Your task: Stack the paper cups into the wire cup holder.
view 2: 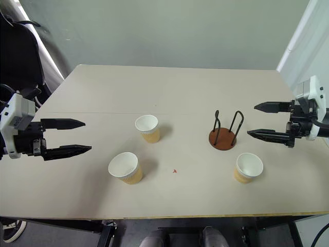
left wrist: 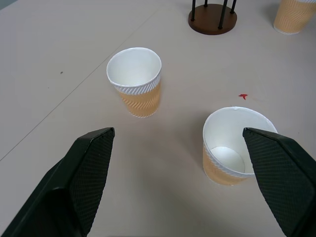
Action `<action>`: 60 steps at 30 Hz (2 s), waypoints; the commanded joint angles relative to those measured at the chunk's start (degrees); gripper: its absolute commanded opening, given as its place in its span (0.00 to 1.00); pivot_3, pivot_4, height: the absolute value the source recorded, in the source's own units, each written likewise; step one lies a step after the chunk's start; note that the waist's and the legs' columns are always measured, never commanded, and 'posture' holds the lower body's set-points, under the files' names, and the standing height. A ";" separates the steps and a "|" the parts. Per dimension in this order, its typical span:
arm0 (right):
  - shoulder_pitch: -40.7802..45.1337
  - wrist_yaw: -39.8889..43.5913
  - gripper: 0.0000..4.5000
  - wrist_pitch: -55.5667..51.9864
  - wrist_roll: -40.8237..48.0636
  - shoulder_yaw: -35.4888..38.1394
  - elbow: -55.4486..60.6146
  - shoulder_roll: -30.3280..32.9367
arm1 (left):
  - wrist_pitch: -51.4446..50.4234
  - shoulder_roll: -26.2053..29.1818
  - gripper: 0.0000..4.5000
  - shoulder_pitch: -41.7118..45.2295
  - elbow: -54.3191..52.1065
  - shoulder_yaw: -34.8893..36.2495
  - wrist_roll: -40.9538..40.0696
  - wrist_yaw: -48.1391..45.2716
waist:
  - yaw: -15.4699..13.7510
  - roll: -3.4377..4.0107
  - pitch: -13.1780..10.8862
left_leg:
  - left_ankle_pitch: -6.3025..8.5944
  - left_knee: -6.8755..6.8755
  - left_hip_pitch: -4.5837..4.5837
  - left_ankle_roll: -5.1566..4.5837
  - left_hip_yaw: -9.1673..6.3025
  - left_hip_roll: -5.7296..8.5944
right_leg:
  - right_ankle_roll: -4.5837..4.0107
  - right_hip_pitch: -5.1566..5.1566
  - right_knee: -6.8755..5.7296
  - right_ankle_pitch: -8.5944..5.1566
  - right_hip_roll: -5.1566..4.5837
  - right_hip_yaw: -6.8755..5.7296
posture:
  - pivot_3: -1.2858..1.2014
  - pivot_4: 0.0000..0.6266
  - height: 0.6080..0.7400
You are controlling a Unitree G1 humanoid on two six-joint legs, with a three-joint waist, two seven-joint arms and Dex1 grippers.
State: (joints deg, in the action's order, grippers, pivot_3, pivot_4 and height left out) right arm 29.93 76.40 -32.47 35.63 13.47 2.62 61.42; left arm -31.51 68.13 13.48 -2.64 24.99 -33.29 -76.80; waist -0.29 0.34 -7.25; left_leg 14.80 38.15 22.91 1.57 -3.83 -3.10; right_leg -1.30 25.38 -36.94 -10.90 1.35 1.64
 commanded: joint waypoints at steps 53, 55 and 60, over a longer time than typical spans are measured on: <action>11.59 -25.49 0.15 -4.80 -22.12 -22.24 -0.32 -22.12 | -0.92 -0.68 1.00 -2.72 -4.06 2.40 -1.06 4.17 | 0.21 0.00 0.00 | 0.33 -0.01 0.03 0.07 0.04 -0.21 | 0.32 0.25 -0.11 0.20 0.02 -0.15 | 0.52 0.24 1.00; 11.79 -25.11 0.01 -4.45 -22.25 -22.18 -0.59 -22.33 | -0.92 -0.67 1.00 -2.70 -4.07 2.45 -1.02 4.23 | 0.20 0.01 0.00 | 0.33 -0.01 0.03 0.07 0.04 -0.22 | 0.32 0.26 -0.11 0.21 0.03 -0.15 | 0.52 0.24 1.00; 11.17 -18.93 0.01 -2.67 -18.13 -20.16 1.73 -21.23 | -0.91 -0.57 1.00 -2.64 -4.04 2.60 -0.92 4.30 | 0.14 0.00 0.00 | 0.34 -0.01 0.05 0.09 0.04 -0.23 | 0.30 0.27 -0.11 0.19 0.03 -0.15 | 0.52 0.24 1.00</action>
State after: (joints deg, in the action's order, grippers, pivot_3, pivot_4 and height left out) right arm 40.29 53.96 -36.87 14.14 -9.69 0.94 39.17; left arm -32.49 66.89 10.60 -5.42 24.87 -33.71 -73.04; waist -0.15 0.34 -7.25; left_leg 15.15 38.14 22.96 1.67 -3.79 -3.33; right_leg -1.00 25.65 -37.04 -10.71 1.38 1.48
